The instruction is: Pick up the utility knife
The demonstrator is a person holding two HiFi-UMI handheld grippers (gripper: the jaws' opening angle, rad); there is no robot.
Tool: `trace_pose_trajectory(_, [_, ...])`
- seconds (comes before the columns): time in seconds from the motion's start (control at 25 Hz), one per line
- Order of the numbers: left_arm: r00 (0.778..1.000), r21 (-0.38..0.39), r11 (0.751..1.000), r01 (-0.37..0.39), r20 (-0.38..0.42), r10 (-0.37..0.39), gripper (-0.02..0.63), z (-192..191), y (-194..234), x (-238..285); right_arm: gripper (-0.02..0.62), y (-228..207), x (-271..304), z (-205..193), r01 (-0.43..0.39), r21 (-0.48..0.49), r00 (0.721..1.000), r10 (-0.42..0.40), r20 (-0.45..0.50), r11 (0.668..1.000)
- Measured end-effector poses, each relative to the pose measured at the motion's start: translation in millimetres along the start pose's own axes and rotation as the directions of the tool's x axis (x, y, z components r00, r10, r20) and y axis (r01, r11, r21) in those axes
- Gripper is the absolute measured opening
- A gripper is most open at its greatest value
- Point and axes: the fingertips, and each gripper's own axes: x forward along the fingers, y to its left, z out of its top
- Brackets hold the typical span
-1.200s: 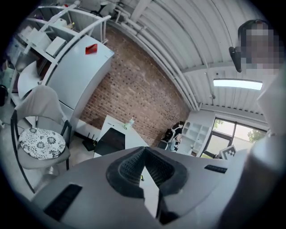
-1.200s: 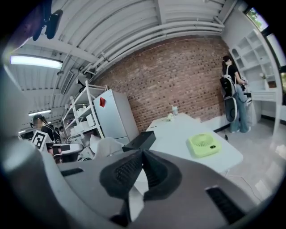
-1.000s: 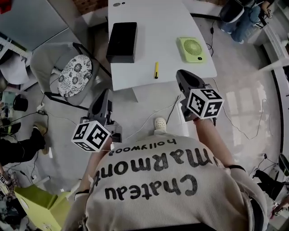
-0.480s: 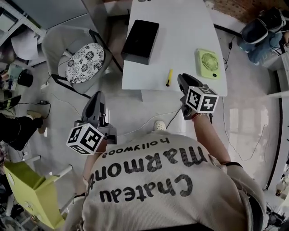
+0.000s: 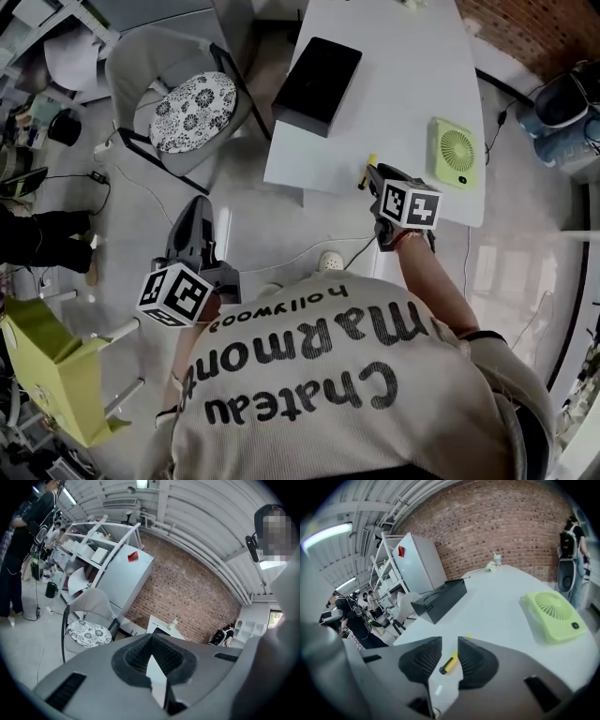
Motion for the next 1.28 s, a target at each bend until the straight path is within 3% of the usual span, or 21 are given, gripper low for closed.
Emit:
trace_pose_trajectory(0.6, [0.997, -0.03, 0.997, -0.072, 0.024, 0.073, 0.002, -6.8, 14.3, -11.4, 0.124, -9.9, 29.0, -29.3, 0.063, -0.01, 0.988, -0.064, -0.143, 0.998])
trace_pose_trajectory(1.28, [0.997, -0.044, 0.997, -0.07, 0.025, 0.071, 0.002, -12.1, 11.9, -12.0, 0.102, -12.7, 34.5, -29.7, 0.081, 0.063, 0.988, -0.071, -0.14, 0.995])
